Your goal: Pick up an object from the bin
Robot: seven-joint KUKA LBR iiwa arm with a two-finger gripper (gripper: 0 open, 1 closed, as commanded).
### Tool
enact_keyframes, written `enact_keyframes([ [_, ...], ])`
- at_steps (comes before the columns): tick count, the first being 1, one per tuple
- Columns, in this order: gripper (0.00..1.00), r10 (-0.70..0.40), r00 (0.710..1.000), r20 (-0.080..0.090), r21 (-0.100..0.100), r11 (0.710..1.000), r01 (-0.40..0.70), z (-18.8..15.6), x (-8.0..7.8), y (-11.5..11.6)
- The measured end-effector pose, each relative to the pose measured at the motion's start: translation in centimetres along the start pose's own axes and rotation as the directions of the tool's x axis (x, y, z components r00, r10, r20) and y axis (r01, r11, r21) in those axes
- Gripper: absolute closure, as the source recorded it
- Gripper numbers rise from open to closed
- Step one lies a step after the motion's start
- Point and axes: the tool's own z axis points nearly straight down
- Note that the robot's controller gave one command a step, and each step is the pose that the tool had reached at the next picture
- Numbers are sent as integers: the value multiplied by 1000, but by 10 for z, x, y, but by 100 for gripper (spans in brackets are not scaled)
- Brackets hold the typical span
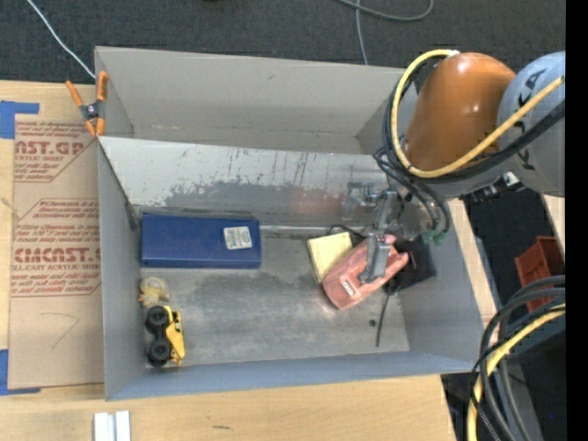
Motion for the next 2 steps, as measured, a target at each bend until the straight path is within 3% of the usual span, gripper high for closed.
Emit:
enact_keyframes([
  [1, 0, -140, 990, 5, 0, 990, 140, 44, 9, -23],
  [2, 0, -180, 984, 2, -3, 984, 180, 98, 22, -47],
])
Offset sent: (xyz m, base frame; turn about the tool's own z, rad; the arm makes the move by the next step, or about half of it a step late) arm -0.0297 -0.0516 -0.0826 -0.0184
